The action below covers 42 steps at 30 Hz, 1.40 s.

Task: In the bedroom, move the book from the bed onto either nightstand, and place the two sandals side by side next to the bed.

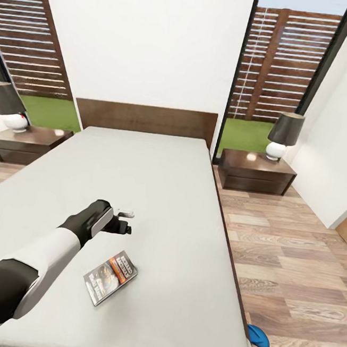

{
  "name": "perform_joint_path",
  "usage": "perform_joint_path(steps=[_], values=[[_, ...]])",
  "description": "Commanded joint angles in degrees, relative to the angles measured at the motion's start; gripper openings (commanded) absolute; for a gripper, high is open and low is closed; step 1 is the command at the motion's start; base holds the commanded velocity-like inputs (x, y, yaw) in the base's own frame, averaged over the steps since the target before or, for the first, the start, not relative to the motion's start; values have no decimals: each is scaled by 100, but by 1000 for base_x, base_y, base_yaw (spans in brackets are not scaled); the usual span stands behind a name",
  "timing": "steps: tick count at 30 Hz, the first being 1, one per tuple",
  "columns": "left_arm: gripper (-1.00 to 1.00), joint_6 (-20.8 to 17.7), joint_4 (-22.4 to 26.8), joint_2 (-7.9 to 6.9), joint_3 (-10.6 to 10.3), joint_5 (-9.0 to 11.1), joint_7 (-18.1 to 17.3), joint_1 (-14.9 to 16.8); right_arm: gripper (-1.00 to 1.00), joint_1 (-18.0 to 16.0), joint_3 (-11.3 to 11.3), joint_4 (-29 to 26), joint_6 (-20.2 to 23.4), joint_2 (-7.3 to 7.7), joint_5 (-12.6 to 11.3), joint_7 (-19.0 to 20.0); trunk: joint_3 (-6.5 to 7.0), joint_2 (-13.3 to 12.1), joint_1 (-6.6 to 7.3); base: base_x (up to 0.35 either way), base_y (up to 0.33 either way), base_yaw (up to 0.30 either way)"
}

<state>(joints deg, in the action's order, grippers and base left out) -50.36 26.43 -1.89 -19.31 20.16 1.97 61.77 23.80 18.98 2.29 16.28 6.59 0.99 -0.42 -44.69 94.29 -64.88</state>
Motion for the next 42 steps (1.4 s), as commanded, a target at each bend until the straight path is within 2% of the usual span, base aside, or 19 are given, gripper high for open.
perform_joint_path(steps=[1, 12, 19, 27, 42], values=[[100, -18, 8, -7, -43, 45, 21, 3, 100, 2, 19, -9, 24, 0, 11, -4, 5, -39, 23, 0, 0, 0], [100, -18, 5, -5, -46, 42, 23, 2, 100, 2, 18, -9, 24, 0, 29, -2, 99, -481, 264, 0, 0, 0], [100, -18, 3, 0, -44, 41, 28, 2, 100, 2, 18, -9, 24, -17, 32, -1, 33, -481, 264, 0, 0, 0], [100, -18, 2, 12, -39, 41, 33, 2, 100, 2, 18, -9, 24, -35, 38, -2, 102, -801, 440, 0, 0, 0], [100, -14, 2, 23, -38, 40, 42, 2, 100, 2, 18, -9, 24, -43, 41, -2, -40, -801, 440, 0, 0, 0]])
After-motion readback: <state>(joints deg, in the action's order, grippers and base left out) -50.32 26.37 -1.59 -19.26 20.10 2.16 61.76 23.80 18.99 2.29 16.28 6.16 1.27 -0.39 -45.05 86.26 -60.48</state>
